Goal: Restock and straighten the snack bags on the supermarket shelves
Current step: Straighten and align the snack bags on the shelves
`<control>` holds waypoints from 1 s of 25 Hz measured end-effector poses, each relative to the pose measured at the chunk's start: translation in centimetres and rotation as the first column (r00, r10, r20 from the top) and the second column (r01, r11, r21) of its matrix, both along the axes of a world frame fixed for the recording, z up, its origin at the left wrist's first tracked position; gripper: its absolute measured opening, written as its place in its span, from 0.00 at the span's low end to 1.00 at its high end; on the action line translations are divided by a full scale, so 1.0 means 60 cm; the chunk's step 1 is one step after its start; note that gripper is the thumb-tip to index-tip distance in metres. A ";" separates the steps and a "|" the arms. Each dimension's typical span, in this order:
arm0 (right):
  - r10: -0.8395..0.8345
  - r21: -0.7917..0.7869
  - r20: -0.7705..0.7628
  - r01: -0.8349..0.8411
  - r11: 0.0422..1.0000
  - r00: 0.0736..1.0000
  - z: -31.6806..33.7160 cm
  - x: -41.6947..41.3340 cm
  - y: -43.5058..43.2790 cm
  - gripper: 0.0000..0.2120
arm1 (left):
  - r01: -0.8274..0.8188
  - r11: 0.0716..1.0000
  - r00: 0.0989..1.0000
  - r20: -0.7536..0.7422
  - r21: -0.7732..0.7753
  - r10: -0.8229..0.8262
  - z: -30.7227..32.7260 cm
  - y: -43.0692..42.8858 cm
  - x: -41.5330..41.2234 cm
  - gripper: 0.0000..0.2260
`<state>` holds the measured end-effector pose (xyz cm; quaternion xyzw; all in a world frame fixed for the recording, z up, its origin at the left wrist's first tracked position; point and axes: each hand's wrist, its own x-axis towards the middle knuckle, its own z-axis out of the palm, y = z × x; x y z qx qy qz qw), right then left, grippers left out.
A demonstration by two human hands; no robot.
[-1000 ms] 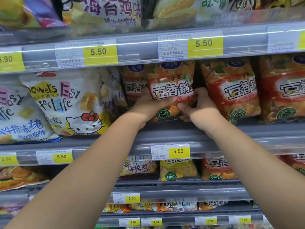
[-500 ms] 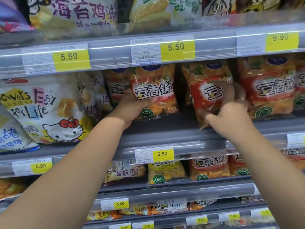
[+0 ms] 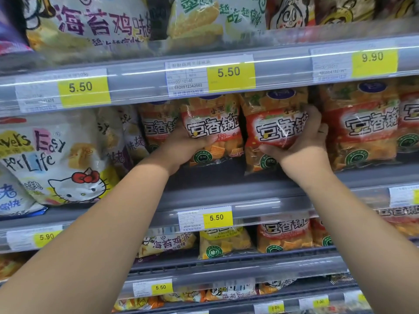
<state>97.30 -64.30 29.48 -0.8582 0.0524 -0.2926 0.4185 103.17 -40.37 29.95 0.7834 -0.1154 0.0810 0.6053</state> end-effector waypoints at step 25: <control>-0.010 -0.273 -0.159 -0.034 0.961 0.987 0.007 0.039 -0.029 0.53 | 0.062 0.998 0.994 -0.091 0.018 -0.060 0.019 0.015 -0.028 0.21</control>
